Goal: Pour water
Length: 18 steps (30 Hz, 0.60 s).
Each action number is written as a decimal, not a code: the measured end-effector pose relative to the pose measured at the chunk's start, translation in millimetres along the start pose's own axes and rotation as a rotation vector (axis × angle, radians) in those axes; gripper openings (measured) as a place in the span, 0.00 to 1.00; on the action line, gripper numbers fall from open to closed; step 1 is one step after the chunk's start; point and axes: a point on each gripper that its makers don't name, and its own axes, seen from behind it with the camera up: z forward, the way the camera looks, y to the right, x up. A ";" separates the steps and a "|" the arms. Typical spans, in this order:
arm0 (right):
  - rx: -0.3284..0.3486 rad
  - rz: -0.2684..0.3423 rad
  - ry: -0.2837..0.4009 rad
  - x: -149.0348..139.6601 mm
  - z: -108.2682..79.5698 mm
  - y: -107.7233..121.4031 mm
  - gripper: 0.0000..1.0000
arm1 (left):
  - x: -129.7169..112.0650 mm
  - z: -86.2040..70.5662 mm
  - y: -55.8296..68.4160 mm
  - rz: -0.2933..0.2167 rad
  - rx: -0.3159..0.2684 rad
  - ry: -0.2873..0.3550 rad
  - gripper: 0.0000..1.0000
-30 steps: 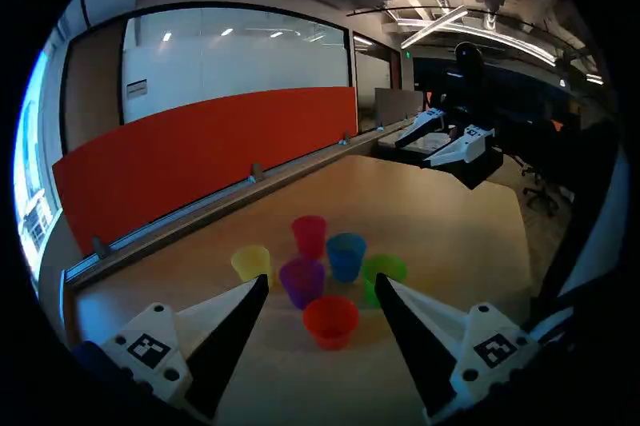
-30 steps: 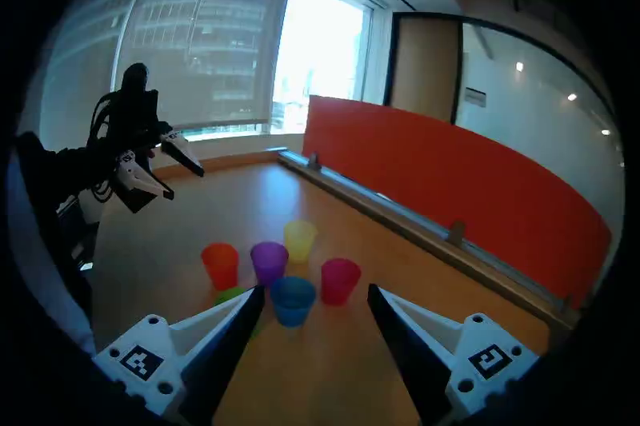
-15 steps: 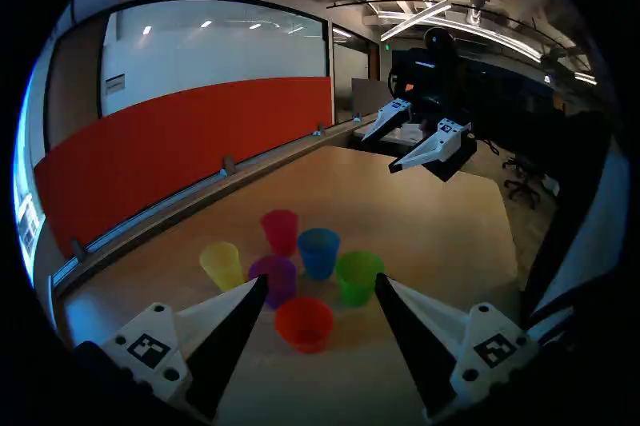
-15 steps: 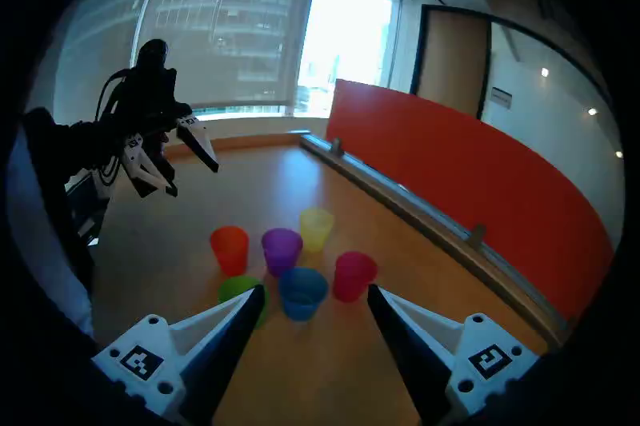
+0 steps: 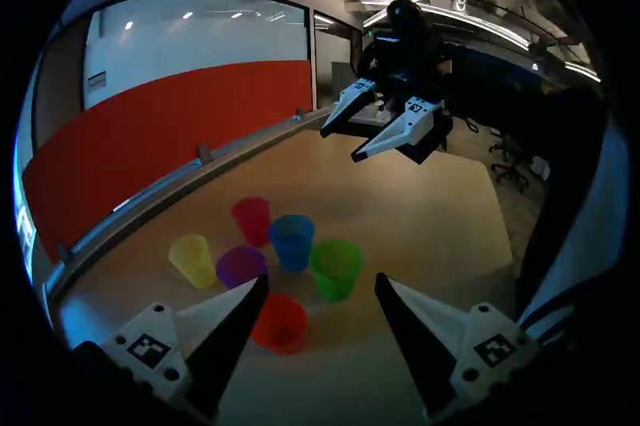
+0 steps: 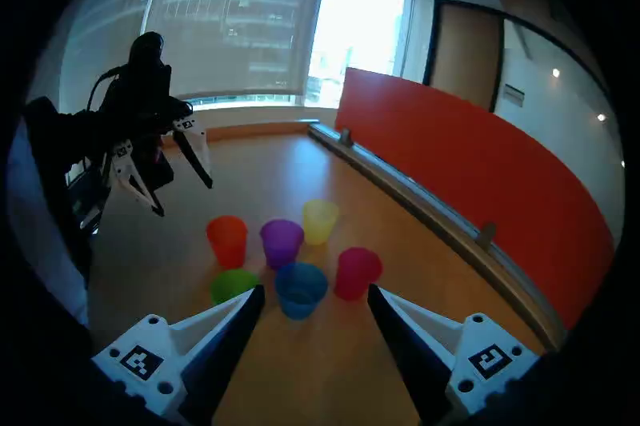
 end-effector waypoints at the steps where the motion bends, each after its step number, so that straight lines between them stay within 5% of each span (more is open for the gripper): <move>1: 0.002 0.000 -0.002 -0.9 1.0 0.3 1.00 | -1.4 1.8 1.5 0.001 -0.005 -0.004 0.99; 18: 0.025 -0.005 -0.036 -20.6 18.3 8.2 1.00 | -19.0 34.2 25.9 0.007 -0.080 -0.047 1.00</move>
